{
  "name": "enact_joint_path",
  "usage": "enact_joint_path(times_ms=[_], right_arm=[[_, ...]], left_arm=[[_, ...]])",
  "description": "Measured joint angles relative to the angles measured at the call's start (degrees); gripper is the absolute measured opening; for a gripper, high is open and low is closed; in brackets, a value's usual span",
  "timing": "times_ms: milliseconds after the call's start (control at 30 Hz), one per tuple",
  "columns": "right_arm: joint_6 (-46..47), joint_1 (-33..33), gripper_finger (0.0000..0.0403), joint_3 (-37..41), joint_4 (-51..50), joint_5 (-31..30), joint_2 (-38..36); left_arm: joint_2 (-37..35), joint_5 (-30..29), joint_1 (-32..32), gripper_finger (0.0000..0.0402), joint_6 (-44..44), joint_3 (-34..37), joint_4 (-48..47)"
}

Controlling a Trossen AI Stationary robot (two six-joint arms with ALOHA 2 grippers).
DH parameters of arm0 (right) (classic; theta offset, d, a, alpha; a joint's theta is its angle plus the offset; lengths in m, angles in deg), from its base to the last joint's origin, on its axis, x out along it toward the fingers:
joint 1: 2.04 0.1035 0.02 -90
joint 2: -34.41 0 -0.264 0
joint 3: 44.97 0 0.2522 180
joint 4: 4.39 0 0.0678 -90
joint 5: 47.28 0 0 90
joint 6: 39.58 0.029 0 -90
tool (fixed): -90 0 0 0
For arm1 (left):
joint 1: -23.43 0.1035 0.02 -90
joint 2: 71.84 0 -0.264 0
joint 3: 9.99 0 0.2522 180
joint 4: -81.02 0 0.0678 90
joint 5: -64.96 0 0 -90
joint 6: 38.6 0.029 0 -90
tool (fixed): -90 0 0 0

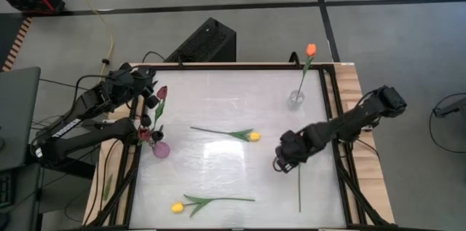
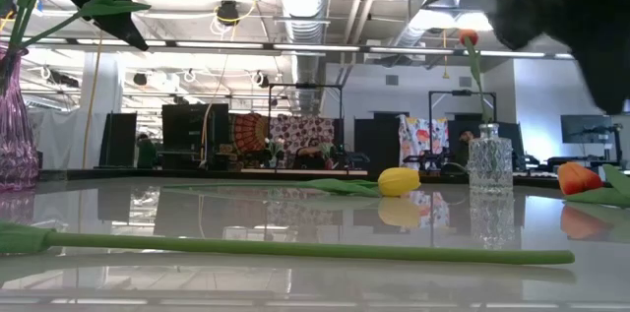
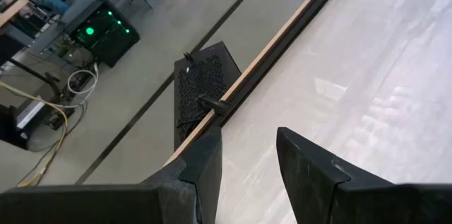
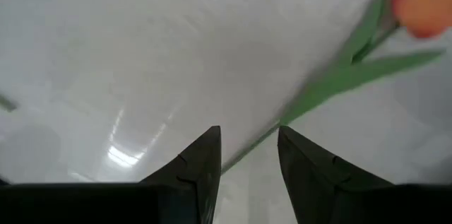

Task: Sort flowers into vase by color
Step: Put the orange tulip into the transparent vase

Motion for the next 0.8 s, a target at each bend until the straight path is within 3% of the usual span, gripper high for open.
enact_joint_path(times_ms=[367,533,800], right_arm=[[16.65,6.64,0.0166,9.62,5.75,-0.31,0.09],[19.93,8.42,0.0166,12.94,13.24,-0.51,0.09],[24.21,10.09,0.0166,15.92,14.14,-3.72,0.24]], left_arm=[[-0.04,1.51,0.0,0.0125,-0.22,0.0,-0.53],[-0.04,1.53,0.0,0.0125,-0.22,0.0,-0.79],[-0.04,1.57,0.0,0.0125,-0.35,0.0,-1.36]])
